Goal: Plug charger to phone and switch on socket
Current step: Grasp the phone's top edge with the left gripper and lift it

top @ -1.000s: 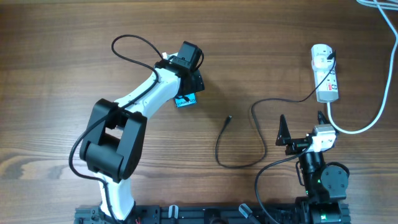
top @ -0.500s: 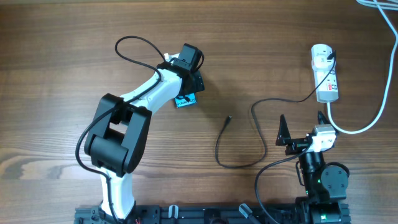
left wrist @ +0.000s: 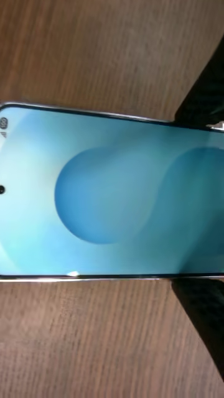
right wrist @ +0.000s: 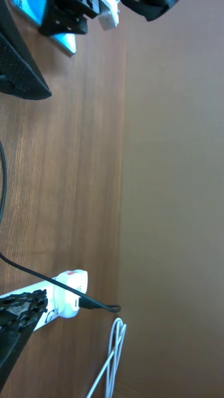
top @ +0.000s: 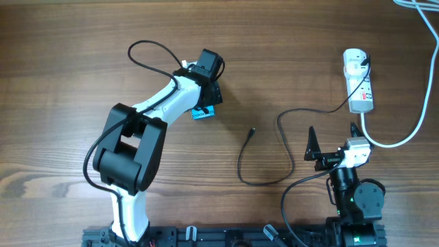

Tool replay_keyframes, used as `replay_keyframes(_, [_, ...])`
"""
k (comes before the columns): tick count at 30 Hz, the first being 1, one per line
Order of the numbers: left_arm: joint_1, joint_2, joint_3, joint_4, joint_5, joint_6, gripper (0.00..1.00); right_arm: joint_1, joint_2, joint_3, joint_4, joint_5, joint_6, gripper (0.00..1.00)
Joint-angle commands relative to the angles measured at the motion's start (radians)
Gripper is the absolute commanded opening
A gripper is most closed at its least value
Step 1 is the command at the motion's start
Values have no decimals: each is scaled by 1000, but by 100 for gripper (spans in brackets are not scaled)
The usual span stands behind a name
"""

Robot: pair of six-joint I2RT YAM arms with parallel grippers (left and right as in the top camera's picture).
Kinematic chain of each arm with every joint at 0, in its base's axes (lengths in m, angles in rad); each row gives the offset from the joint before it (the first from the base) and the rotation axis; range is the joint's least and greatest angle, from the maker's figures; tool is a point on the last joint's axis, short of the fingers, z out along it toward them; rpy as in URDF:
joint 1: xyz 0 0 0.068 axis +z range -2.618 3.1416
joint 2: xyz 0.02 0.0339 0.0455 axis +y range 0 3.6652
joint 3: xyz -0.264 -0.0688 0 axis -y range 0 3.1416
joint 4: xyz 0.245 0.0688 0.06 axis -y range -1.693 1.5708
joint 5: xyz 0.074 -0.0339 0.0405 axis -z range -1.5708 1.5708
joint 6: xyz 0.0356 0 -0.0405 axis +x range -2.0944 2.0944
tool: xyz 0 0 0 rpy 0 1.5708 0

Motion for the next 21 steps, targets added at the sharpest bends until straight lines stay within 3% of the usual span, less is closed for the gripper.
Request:
replay_keyframes(1, [-9, 17, -16, -68, 13, -3, 76, -3, -2, -1, 3, -15, -12, 100])
replay_keyframes(3, [-13, 17, -16, -76, 12, -3, 81, -3, -2, -1, 3, -15, -12, 100])
replay_keyframes(5, [-10, 17, -16, -52, -8, -3, 100, -3, -2, -1, 3, -15, -12, 100])
replay_keyframes(9, [12, 17, -16, 41, -59, -3, 100, -3, -2, -1, 3, -15, -12, 100])
replay_keyframes(14, [17, 17, -22, -3, -47, -3, 96, -3, -2, -1, 3, -15, -12, 100])
replay_keyframes(18, [13, 18, -42, -35, -24, -7, 100, -3, -2, -1, 3, -15, -12, 100])
replay_keyframes(21, [13, 18, -84, 22, -25, -6, 100, -3, -2, -1, 3, -15, -12, 100])
